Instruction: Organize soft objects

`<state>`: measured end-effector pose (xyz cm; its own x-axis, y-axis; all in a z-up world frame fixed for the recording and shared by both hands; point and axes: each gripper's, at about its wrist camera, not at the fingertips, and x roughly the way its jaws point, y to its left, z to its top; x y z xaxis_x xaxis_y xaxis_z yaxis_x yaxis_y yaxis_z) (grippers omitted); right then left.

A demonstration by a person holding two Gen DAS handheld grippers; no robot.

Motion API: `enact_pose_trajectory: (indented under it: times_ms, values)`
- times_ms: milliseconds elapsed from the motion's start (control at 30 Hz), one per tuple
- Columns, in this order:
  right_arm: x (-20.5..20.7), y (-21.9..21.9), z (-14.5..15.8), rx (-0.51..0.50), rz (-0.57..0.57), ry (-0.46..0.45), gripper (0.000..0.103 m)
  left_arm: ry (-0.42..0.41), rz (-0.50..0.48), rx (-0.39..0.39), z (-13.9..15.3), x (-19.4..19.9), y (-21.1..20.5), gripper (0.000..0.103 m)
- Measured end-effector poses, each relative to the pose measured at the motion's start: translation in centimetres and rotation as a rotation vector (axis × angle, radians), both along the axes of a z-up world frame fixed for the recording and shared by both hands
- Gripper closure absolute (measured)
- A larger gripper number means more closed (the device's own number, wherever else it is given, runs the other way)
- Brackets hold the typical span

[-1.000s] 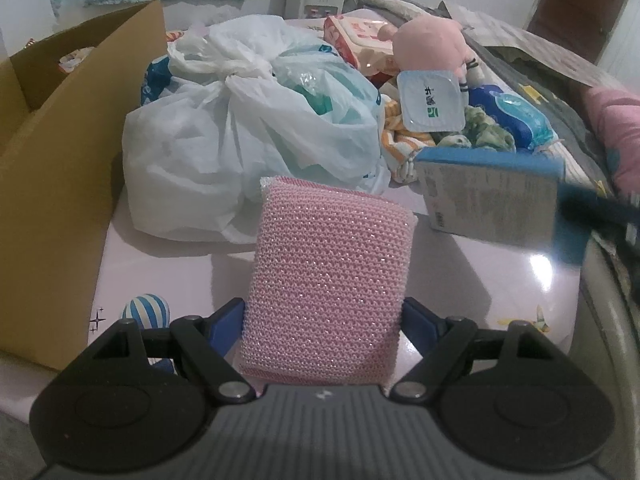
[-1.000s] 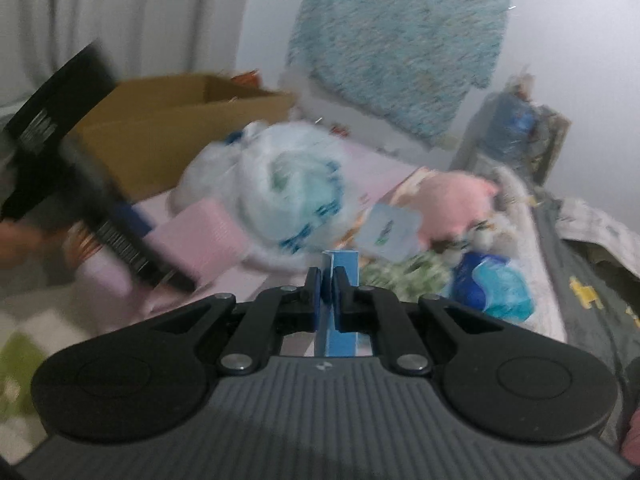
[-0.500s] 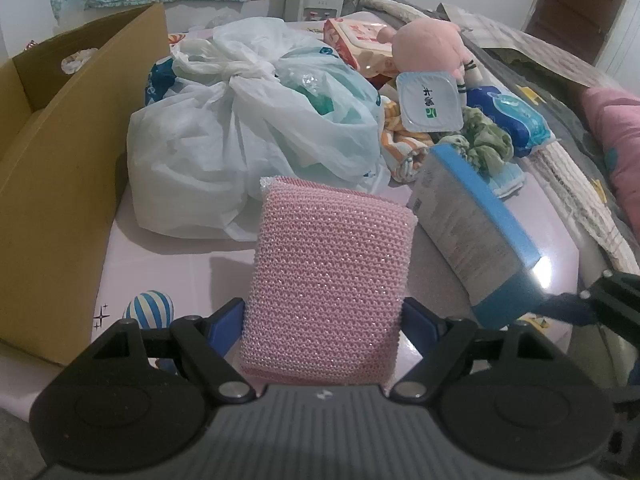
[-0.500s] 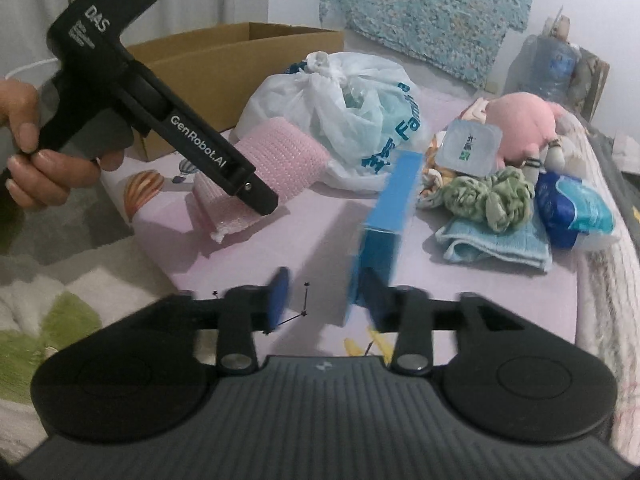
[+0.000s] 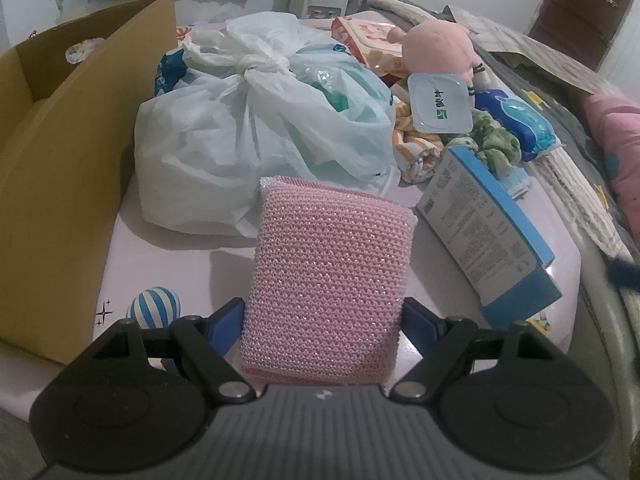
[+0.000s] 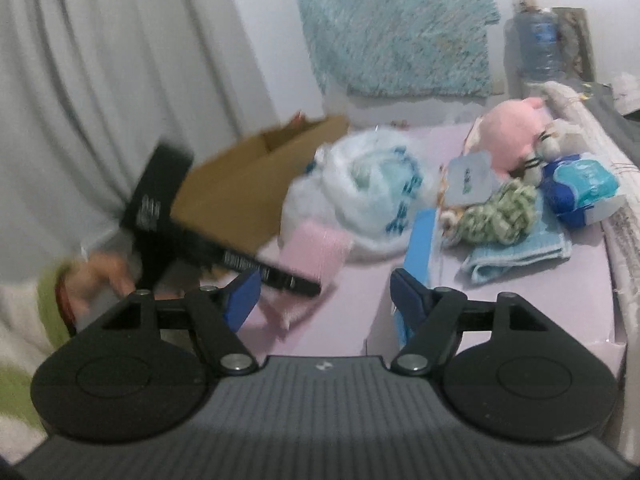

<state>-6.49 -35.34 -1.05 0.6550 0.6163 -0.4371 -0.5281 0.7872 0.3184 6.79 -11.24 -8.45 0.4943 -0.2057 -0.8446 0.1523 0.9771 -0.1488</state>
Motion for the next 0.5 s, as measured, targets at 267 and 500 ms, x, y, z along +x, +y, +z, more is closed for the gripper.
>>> enact_pose_trajectory:
  times_ms: [267, 500]
  values:
    - [3.0, 0.1, -1.5, -0.085, -0.151, 0.013, 0.028, 0.006, 0.002, -0.005, -0.1, 0.0, 0.2, 0.019]
    - [5.7, 3.6, -4.9, -0.281, -0.147, 0.065, 0.081, 0.006, 0.012, -0.01, -0.1, 0.1, 0.5, 0.019]
